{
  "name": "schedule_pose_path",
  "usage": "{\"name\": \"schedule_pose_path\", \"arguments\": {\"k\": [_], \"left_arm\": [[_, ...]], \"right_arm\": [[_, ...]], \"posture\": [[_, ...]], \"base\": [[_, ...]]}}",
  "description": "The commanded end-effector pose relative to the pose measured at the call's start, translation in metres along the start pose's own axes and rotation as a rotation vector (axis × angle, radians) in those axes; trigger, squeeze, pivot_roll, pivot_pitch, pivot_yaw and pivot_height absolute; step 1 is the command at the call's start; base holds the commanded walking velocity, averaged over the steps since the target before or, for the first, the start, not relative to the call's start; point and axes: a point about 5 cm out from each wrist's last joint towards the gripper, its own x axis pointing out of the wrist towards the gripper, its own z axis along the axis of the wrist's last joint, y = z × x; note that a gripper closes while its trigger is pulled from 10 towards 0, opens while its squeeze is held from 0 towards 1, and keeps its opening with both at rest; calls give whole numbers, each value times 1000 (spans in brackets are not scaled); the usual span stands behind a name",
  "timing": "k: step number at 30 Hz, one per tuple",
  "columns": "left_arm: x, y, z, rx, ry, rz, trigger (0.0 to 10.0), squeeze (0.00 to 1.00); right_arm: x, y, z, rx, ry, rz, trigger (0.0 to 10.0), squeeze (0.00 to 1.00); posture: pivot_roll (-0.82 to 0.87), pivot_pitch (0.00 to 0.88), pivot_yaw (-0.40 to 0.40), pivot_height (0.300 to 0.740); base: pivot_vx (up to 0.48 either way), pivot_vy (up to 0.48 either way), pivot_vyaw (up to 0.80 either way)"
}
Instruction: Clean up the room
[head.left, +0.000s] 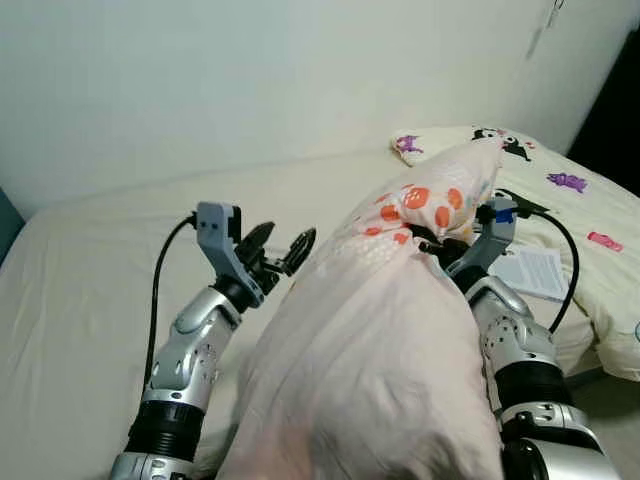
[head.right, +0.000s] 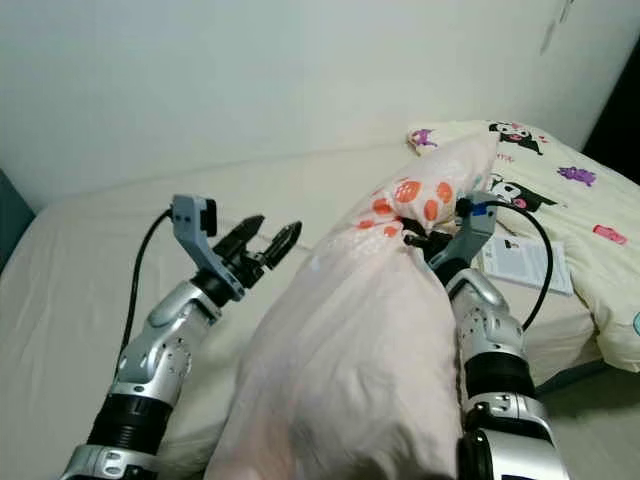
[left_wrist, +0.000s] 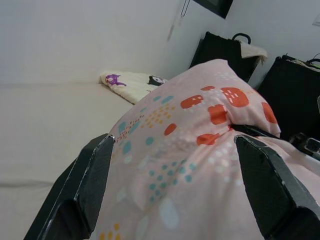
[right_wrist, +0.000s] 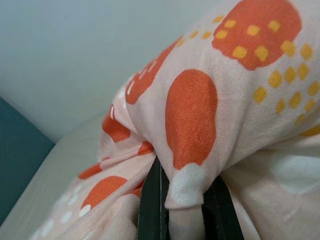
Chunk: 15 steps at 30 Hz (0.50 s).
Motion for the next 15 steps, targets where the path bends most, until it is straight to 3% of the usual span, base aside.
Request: {"name": "schedule_pose_path", "arguments": {"k": [1,5,10,15], "left_arm": [[-3,-2,-3,5,17,14,10000,0],[-3,-1,-5,-2,30,27,10000,0],[-5,3,-11,7,89,71,10000,0],[-5,5,-13,5,88,86,10000,0]], "right_arm": [[0,1,0,2,-24,-6,10000,0],[0,2,-2,4,-22,-5,10000,0],[0,2,-5,9,-18,-6,10000,0],[1,2,-4,7,-20,-7,10000,0]], "posture": [[-65,0,-21,658],[-65,0,-21,662],[-62,0,-26,680],[-64,0,-26,702]], "base": [[0,0,0],[0,0,0],[-383,0,0],[0,0,0]]}}
